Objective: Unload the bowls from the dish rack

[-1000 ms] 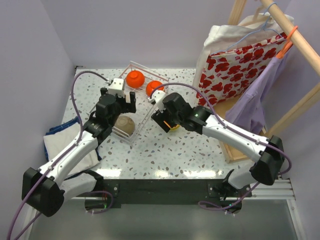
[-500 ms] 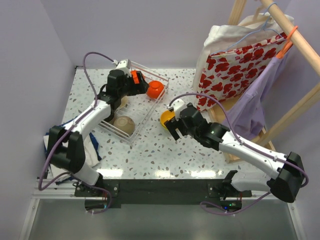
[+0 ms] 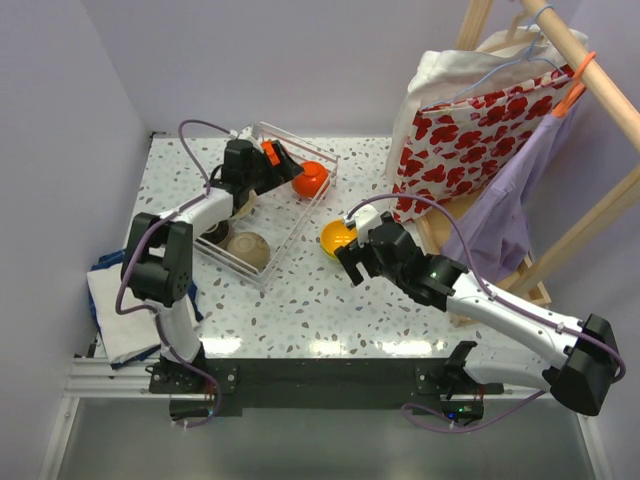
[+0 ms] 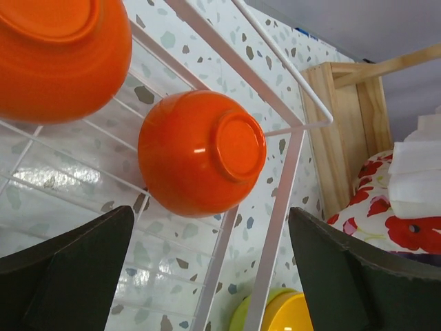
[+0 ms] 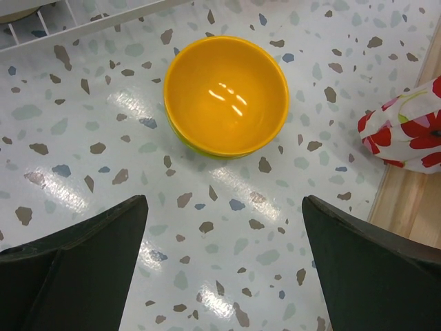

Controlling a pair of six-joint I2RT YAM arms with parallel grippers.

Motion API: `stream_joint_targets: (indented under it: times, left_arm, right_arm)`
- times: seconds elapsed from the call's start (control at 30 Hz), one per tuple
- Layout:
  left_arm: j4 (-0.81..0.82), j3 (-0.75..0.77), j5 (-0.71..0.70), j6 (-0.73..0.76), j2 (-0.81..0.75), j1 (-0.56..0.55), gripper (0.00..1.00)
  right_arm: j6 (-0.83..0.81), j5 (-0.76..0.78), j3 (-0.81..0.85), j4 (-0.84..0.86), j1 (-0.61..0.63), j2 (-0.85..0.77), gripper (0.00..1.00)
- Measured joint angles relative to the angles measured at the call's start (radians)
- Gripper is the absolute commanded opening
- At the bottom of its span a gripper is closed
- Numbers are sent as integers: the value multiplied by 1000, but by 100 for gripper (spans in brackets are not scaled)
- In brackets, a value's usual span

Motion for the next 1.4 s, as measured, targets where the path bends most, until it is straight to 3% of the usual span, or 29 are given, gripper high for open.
stream_joint_targets:
  times: [0.8, 1.4]
  left_arm:
    - [145, 90, 67, -127, 223, 24, 100]
    - [218, -18, 84, -146, 148, 24, 100]
  right_arm:
    - [-2, -26, -8, 13, -1, 31, 99]
    - [-2, -45, -11, 19, -1, 50, 99]
